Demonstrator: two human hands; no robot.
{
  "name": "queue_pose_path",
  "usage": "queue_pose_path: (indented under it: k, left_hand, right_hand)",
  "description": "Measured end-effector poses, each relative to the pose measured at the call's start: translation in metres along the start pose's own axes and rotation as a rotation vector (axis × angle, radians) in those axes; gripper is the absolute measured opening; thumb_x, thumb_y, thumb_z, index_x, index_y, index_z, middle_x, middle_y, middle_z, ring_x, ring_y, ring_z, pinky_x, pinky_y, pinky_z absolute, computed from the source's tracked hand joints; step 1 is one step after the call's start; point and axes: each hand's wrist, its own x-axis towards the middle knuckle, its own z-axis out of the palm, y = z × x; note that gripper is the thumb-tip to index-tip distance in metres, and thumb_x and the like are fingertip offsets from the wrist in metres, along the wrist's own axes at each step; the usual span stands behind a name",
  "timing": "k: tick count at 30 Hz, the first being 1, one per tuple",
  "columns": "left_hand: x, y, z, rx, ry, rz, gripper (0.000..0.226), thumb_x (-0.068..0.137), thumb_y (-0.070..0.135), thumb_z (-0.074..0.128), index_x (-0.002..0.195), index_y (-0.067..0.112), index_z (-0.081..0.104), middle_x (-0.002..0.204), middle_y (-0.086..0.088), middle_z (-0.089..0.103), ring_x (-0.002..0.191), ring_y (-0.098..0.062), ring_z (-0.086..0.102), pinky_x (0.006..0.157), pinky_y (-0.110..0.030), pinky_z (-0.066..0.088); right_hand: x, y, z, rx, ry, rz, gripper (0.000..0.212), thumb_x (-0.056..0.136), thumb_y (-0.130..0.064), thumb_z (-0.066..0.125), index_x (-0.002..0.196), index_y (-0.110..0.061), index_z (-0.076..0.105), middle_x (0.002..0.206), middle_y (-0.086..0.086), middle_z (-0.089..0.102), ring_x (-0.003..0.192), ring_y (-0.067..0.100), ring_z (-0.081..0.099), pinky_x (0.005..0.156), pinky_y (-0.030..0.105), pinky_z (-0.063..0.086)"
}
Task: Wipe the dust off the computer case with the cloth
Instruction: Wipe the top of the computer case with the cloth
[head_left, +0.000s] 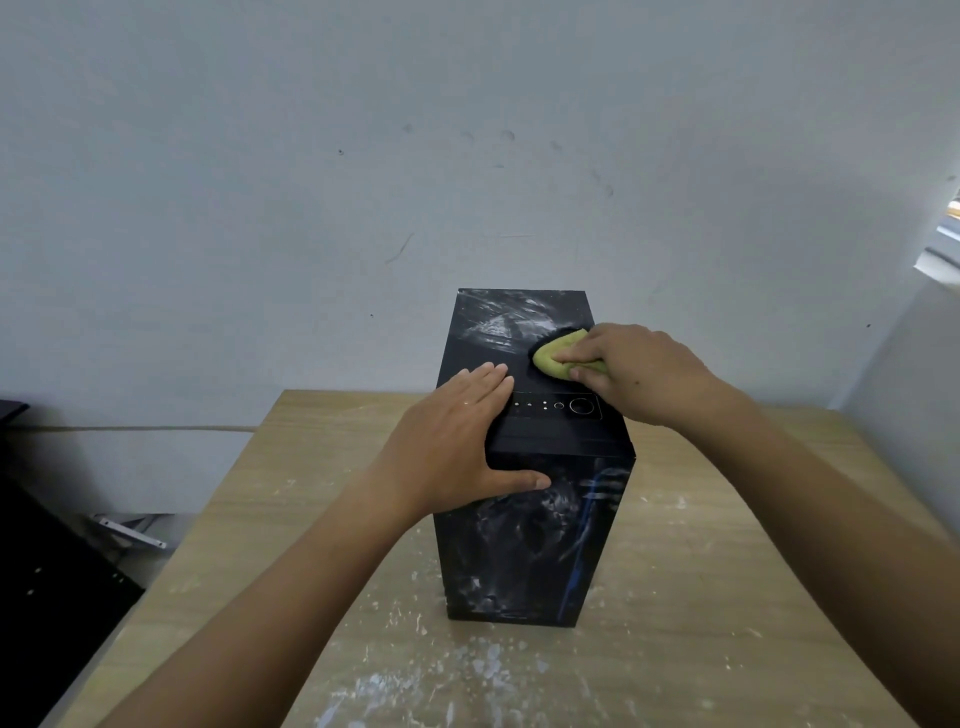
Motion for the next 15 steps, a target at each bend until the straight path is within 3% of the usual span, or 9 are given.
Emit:
queue_pose_path:
  k: [7,15]
  left_hand:
    - [-0.001,0.002,-0.001,-0.015,-0.007,-0.006,0.113,0.073,0.084,0.046,0.157,0.016,0.011,0.164,0.006,0.003,0.15,-0.006,-0.001,0.112,-0.017,-0.012]
    - [0.001,0.001,0.001,-0.022,0.008,0.006,0.115,0.071,0.086,0.044,0.157,0.016,0.014,0.164,0.006,0.007,0.15,-0.005,0.002,0.115,-0.018,-0.009]
  right_hand:
    - [0.029,0.001,0.014,-0.039,0.076,0.124,0.033,0.102,-0.035,0.04,0.131,-0.037,0.055,0.132,0.0,0.049,0.115,0.03,0.052,0.087,0.038,0.041]
    - [-0.011,-0.003,0.017,-0.034,0.094,0.026,0.034,0.101,-0.038,0.041,0.133,-0.038,0.054,0.133,-0.006,0.049,0.112,0.027,0.054,0.089,0.038,0.046]
